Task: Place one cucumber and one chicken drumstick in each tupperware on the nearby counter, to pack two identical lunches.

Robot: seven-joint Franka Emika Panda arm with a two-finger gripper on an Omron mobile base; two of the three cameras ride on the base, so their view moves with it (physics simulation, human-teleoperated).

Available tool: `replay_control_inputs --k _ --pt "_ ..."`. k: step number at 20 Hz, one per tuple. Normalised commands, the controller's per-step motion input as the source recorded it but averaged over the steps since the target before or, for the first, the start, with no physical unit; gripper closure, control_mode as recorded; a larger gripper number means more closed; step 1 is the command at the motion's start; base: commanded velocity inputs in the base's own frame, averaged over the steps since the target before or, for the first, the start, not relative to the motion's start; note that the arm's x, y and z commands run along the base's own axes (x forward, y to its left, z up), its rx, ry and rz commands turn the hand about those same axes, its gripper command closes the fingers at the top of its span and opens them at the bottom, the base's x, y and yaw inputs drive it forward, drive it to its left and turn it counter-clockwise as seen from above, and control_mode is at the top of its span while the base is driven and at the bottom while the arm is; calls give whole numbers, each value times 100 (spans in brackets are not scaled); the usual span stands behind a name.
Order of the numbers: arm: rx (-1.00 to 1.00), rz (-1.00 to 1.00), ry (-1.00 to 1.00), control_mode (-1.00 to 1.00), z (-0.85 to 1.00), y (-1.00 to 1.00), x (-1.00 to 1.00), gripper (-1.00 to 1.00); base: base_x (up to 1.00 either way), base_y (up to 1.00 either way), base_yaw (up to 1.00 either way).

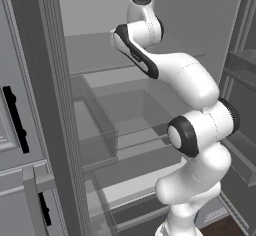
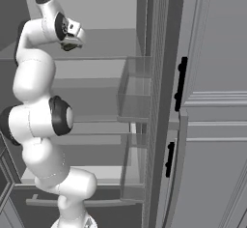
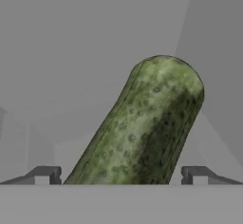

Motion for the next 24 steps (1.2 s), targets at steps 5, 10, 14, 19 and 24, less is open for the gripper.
replay_control_inputs --k 5,10,14,19,24 --pt "0 -1 2 -100 -19 0 -1 -100 0 0 0" --pt "0 0 1 -100 0 0 0 100 0 0 0" --pt "0 0 2 -100 0 0 0 100 0 0 0" --pt "2 1 1 -100 0 -7 -52 100 0 0 0" --pt "1 11 -1 -100 6 -48 -100 100 0 0 0"
